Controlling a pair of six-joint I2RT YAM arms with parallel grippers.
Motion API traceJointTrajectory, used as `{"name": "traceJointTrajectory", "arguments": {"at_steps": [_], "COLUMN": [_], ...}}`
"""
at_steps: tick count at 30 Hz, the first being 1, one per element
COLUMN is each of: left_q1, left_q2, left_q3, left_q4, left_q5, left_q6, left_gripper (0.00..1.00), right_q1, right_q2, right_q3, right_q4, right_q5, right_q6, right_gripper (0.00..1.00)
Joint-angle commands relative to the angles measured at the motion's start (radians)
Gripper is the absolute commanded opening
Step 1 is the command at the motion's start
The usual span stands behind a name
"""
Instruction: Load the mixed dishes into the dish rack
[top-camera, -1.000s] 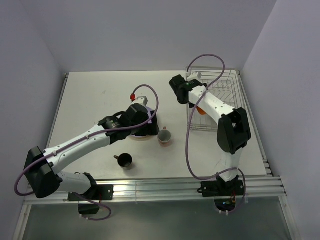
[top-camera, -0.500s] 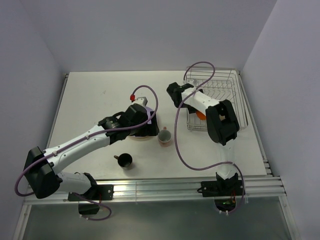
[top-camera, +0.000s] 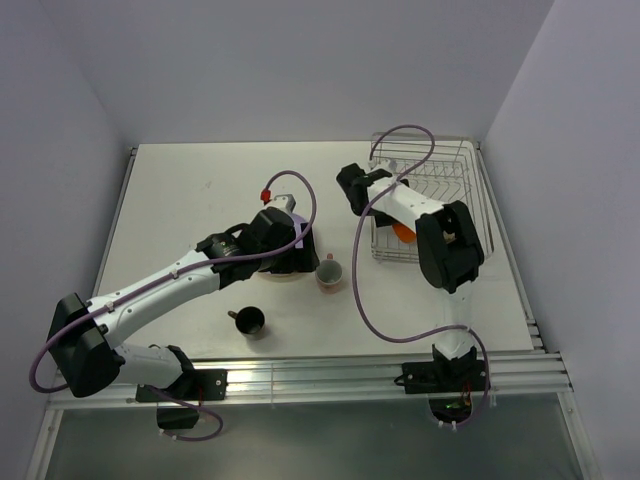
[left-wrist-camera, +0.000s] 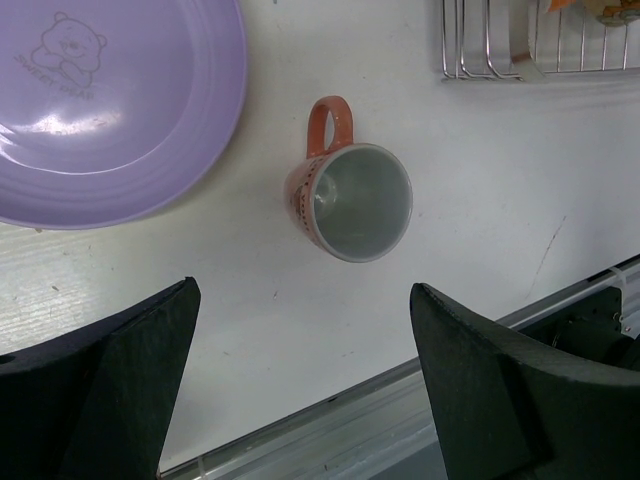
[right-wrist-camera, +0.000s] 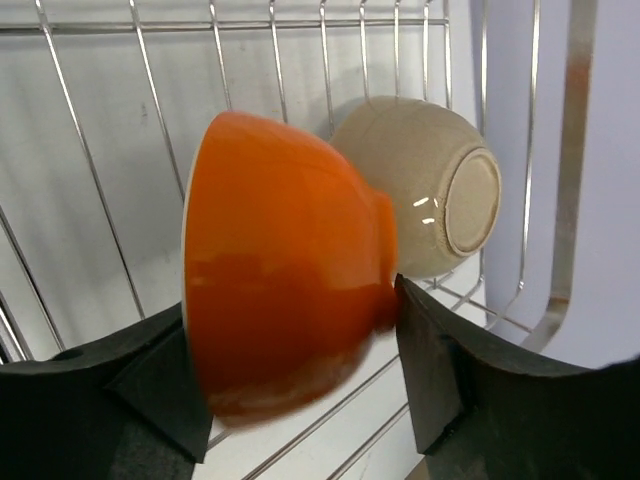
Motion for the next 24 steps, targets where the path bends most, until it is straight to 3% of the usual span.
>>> {"name": "traceJointTrajectory", "arguments": {"at_steps": [1, 5, 8, 24], "left_q1": [0.003, 0.003, 0.003, 0.003], "left_q2": [-0.014, -0.020, -0.023, 0.022], "left_q3": [0.004, 0.002, 0.002, 0.021], "left_q4": [0.025, 0.019, 0.016, 0.014], "left_q5": [0.017, 0.017, 0.017, 0.025], "left_q6": [0.001, -0.002, -0.003, -0.011], "left_gripper": [0.92, 0.92, 0.93, 0.92], "right_q1": [0.007, 0.004, 0.004, 0.000], "right_q2": [-0.034, -0.033, -0.051, -0.254], "right_q3": [-0.020, -0.016, -0.032, -0.135], "right_q4": [0.067, 0.073, 0.092, 0.187], "right_q5": [-0.092, -0.118, -0.124, -0.339], "right_q6": [-0.020, -0.031, -0.037, -0.074], "right_gripper": [0.72, 0.85, 0.89, 0.93]}}
